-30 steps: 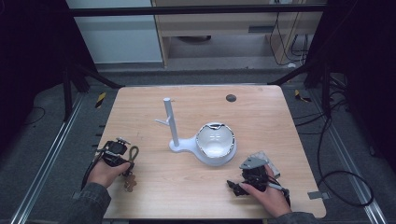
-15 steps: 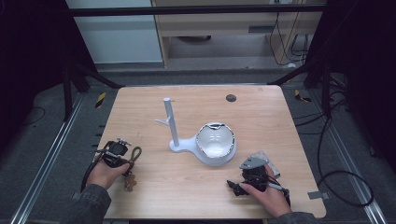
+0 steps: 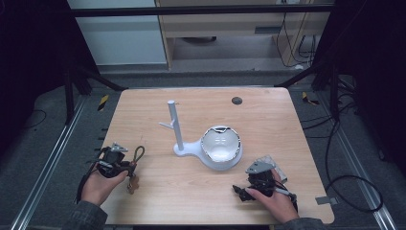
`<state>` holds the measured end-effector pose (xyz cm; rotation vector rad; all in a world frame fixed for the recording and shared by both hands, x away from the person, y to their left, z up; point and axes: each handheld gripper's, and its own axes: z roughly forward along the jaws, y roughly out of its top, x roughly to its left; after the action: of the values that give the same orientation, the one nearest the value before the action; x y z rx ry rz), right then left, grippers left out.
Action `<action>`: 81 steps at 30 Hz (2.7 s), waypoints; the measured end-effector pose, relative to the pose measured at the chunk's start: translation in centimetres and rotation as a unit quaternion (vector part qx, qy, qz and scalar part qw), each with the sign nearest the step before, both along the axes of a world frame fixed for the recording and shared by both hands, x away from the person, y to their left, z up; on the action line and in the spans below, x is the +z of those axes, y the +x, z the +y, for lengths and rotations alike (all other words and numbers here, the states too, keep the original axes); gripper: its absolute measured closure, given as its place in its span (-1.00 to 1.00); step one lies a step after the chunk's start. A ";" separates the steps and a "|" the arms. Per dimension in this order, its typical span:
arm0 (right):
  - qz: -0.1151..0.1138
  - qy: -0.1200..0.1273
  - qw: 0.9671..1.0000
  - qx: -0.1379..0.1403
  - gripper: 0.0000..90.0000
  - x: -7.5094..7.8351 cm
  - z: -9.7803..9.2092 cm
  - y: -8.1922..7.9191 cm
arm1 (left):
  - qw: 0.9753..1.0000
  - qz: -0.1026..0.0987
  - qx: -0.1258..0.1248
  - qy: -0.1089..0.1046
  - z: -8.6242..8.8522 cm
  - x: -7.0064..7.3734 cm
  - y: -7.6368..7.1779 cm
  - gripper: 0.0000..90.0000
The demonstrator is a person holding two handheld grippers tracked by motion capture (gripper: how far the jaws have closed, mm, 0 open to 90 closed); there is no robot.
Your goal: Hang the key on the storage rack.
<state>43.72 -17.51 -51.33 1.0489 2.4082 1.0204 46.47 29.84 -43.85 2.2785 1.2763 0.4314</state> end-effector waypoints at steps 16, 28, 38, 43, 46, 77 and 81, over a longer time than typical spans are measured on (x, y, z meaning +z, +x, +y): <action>0.002 0.001 1.000 -0.005 -0.99 0.0 0.2 0.4 | 0.995 -0.081 -0.021 -0.058 -0.2 1.6 -1.6 0.48; 0.002 0.001 1.000 -0.007 -0.99 0.0 0.3 0.5 | 0.990 -0.113 -0.038 -0.074 -1.3 2.7 -1.5 0.48; 0.003 0.002 1.000 -0.013 -0.99 0.0 0.3 0.5 | 0.983 -0.143 -0.060 -0.096 -2.6 4.1 -1.2 0.48; 0.004 0.002 1.000 -0.014 -0.99 0.0 0.4 0.5 | 0.979 -0.157 -0.068 -0.111 -3.1 4.7 -2.0 0.48; 0.004 0.002 1.000 -0.017 -0.99 0.1 0.4 0.4 | 0.977 -0.164 -0.073 -0.114 -3.5 4.9 -2.4 0.48; -0.001 0.000 1.000 -0.020 -0.99 0.0 0.4 0.3 | 0.966 -0.193 -0.093 -0.145 -5.7 6.4 -3.3 0.48; 0.000 0.000 1.000 -0.021 -0.99 0.0 0.4 0.3 | 0.964 -0.198 -0.095 -0.149 -5.8 6.7 -3.5 0.48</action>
<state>44.03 -17.11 -51.30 1.0949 2.3759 1.0075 43.00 23.99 -37.20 1.9165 0.8507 0.5507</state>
